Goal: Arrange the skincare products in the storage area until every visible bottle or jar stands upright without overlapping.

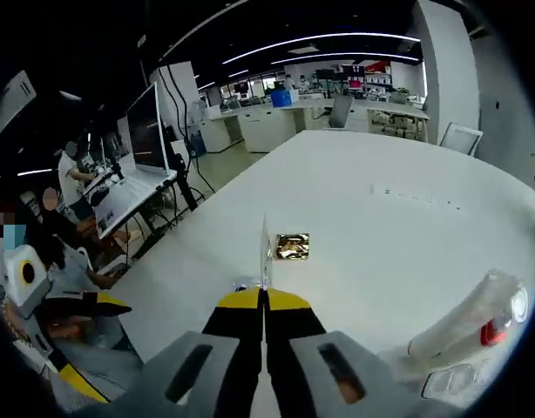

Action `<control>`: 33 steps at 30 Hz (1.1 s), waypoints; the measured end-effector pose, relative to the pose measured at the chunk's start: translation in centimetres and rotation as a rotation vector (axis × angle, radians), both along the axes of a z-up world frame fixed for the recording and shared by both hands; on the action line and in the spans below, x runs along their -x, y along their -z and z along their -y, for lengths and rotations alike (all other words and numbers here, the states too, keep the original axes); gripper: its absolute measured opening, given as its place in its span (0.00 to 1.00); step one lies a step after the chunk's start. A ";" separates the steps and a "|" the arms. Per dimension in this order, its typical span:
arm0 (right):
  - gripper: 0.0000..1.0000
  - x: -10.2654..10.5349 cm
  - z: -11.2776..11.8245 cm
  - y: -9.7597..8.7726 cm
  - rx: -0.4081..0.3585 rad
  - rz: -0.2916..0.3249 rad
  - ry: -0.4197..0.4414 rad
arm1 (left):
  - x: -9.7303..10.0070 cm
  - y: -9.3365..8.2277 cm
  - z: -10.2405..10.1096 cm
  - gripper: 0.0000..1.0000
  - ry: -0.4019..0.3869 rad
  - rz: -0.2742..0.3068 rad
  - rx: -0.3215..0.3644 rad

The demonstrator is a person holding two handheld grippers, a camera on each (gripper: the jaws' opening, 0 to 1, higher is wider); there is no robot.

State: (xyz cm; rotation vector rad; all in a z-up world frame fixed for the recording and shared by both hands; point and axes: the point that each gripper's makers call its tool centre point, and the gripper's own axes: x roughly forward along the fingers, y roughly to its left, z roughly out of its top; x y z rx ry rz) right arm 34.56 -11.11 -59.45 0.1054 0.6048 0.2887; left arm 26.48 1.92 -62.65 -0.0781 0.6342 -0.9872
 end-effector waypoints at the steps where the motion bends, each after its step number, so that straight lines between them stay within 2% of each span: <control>1: 0.01 0.3 -0.1 -0.3 -0.012 0.004 -0.001 | 0.0 0.0 0.0 0.83 0.000 -0.007 0.004; 9: 0.01 2.8 0.0 -2.1 -0.078 0.022 -0.010 | 0.3 -0.2 1.1 0.86 0.019 -0.077 0.043; 12: 0.01 3.6 0.0 -2.9 -0.108 0.036 -0.009 | 0.5 -0.2 1.9 0.86 0.014 -0.131 0.092; 18: 0.01 5.0 0.3 -4.2 -0.146 0.067 -0.005 | 1.1 0.0 3.4 0.85 0.023 -0.198 0.143; 21: 0.01 5.9 0.6 -5.2 -0.192 0.094 0.008 | 1.6 -0.4 5.1 0.85 0.036 -0.254 0.216; 23: 0.01 6.5 0.8 -5.7 -0.201 0.104 0.005 | 1.7 -0.6 6.3 0.85 0.055 -0.276 0.254; 26: 0.01 7.5 1.2 -6.8 -0.255 0.121 0.019 | 1.9 -1.0 8.0 0.85 0.087 -0.305 0.303; 27: 0.01 7.7 1.3 -7.2 -0.272 0.126 0.024 | 1.9 -1.2 8.5 0.85 0.098 -0.313 0.329; 30: 0.01 8.4 1.4 -8.8 -0.247 0.155 -0.006 | 2.2 -2.2 10.1 0.85 0.123 -0.372 0.433; 33: 0.01 8.8 1.3 -10.7 -0.288 0.180 -0.012 | 2.1 -3.0 11.2 0.85 0.131 -0.413 0.528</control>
